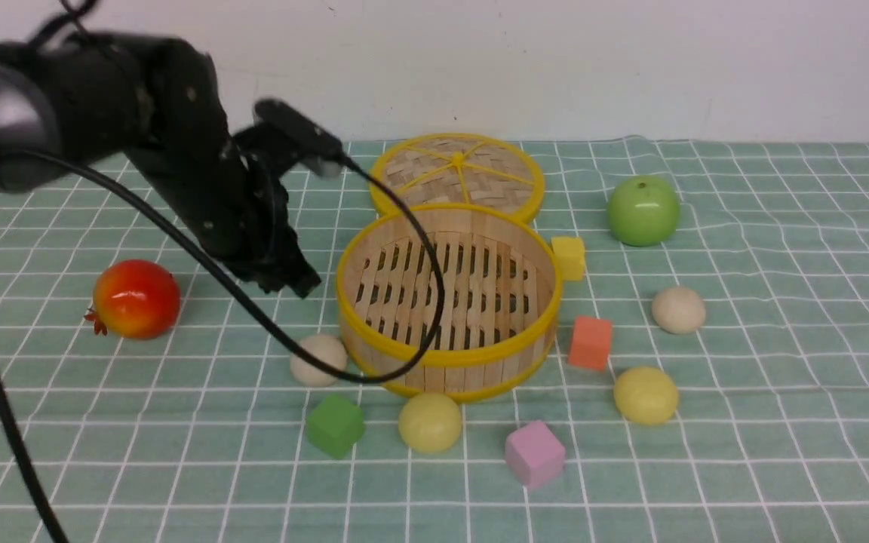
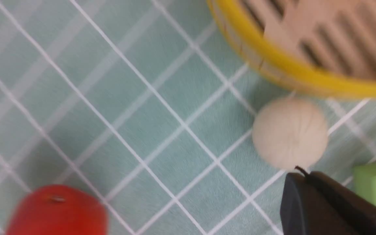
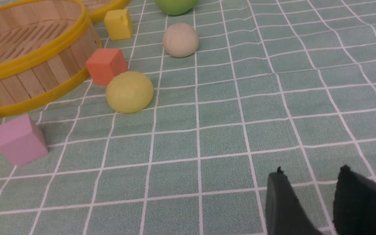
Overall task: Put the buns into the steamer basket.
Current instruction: Use the left arm to grab a steamed stuffed bun, then use the left arm to put the steamed stuffed bun into the steamer
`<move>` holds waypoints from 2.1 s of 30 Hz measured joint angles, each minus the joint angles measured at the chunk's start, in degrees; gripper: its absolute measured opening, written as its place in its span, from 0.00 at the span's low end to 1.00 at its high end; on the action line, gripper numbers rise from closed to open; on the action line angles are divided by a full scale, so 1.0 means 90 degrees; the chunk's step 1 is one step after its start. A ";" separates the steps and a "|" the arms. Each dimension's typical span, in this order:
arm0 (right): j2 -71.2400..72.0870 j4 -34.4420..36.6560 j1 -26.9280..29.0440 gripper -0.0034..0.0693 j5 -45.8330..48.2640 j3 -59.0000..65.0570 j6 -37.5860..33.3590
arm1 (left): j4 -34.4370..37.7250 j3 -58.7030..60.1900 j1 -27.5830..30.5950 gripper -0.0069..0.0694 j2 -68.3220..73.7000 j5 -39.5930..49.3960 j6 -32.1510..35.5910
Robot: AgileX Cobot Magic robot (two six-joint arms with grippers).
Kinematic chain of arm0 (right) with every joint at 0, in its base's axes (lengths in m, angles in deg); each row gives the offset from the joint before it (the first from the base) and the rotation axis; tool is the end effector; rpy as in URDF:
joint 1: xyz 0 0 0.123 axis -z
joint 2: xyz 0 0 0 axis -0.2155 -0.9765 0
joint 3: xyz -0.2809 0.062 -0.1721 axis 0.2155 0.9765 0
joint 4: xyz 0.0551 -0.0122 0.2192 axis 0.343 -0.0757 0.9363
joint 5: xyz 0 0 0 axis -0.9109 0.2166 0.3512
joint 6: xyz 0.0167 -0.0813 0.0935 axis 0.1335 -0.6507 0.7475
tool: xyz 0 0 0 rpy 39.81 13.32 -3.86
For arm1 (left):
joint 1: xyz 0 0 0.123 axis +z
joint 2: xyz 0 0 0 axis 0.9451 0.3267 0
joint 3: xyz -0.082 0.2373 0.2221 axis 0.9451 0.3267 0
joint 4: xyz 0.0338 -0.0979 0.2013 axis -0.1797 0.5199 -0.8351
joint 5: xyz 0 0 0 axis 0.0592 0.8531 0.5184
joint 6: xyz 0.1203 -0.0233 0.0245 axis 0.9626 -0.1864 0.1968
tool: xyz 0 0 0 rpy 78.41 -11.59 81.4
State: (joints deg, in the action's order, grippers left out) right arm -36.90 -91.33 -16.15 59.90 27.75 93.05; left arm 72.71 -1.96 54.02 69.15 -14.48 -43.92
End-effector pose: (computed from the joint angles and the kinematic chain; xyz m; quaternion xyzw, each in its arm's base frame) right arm 0.0080 -0.0013 0.1628 0.0673 0.8049 0.0779 0.5844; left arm 0.3870 -0.1217 0.3107 0.3455 0.9027 0.0025 0.2565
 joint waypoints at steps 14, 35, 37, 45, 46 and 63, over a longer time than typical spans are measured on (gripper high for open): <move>0.0000 0.0000 0.0000 0.38 0.0000 0.0000 0.0000 | 0.0269 -0.0024 0.0000 0.30 0.0961 -0.0084 -0.0267; 0.0000 0.0000 0.0000 0.38 0.0000 0.0000 0.0000 | 0.0676 -0.0018 0.0000 0.47 0.1414 -0.0789 -0.0001; 0.0000 0.0000 0.0000 0.38 0.0000 0.0000 0.0000 | 0.0684 -0.0018 0.0000 0.47 0.1426 -0.0789 0.0003; 0.0000 -0.0006 0.0000 0.38 0.0000 0.0000 0.0000 | 0.0703 -0.0018 0.0000 0.41 0.1571 -0.0776 0.0003; 0.0000 -0.0006 0.0000 0.38 0.0000 0.0000 0.0000 | 0.0703 -0.0025 0.0000 0.34 0.1571 -0.0736 0.0003; 0.0000 -0.0006 0.0000 0.38 0.0000 0.0000 0.0000 | 0.0543 -0.0265 -0.0154 0.08 0.0407 0.0180 -0.0580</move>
State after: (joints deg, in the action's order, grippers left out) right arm -36.90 -91.38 -16.15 59.90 27.75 93.05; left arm 77.59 -4.35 52.63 72.81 -12.86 -49.13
